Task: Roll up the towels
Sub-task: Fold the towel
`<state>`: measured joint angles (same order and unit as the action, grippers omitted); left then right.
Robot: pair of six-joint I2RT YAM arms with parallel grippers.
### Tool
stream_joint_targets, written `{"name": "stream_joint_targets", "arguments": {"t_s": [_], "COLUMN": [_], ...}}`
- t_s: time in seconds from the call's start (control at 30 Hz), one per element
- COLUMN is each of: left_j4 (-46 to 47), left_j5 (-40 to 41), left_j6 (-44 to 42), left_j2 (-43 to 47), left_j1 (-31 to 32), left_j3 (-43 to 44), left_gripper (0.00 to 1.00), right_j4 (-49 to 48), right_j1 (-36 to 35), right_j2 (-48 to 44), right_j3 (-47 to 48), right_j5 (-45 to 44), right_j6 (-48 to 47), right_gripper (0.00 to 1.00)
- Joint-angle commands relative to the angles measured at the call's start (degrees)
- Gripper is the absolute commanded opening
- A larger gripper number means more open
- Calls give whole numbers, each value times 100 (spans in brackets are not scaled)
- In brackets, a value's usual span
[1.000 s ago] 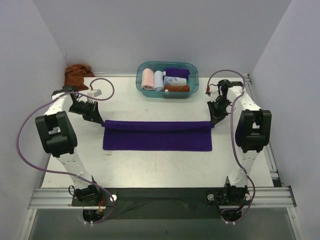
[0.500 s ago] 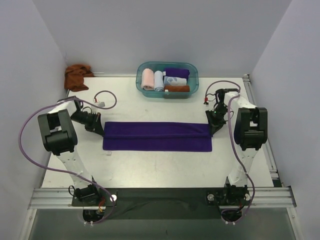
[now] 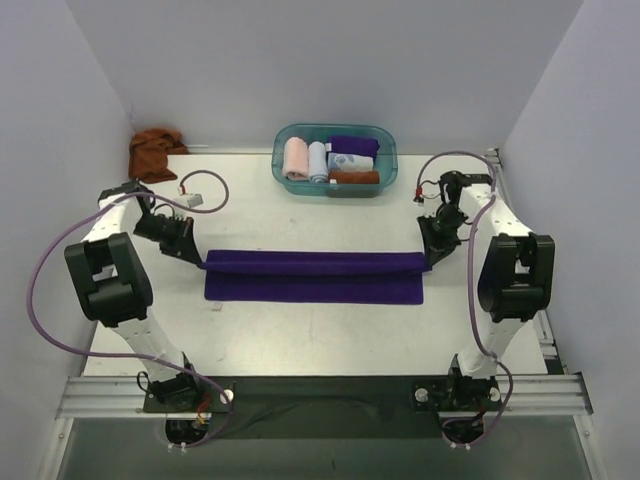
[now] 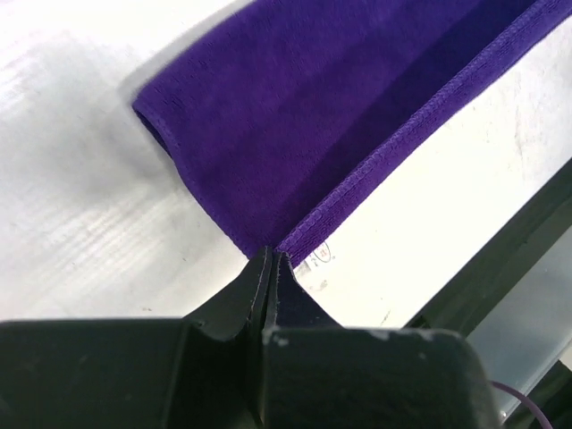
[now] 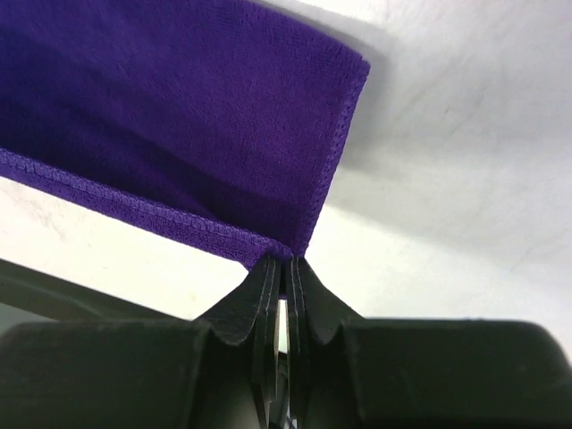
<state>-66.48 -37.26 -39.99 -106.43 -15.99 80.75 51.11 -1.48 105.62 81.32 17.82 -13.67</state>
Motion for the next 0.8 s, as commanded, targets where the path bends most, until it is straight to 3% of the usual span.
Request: {"name": "stream_joint_targets", "arguments": {"t_s": [0.0,0.43,0.77], "left_j4": [-278,609,513], "left_j5": [166,377,307], "left_j6": [-325,17,-114], "left_j2": [105,-501,-335], "left_j1": [-71,-36,-27], "left_j3": [-243,-762,-762], "left_gripper": [0,0,0], "right_j4": [338,-304,-146], "right_j1": [7,-169,-195], "right_j2": [-130,389,73], "right_j3": [-379,-969,-855], "right_j5": [-34,-156,-121], "right_j6": [-92,66,-39], "right_gripper": [0,0,0]}}
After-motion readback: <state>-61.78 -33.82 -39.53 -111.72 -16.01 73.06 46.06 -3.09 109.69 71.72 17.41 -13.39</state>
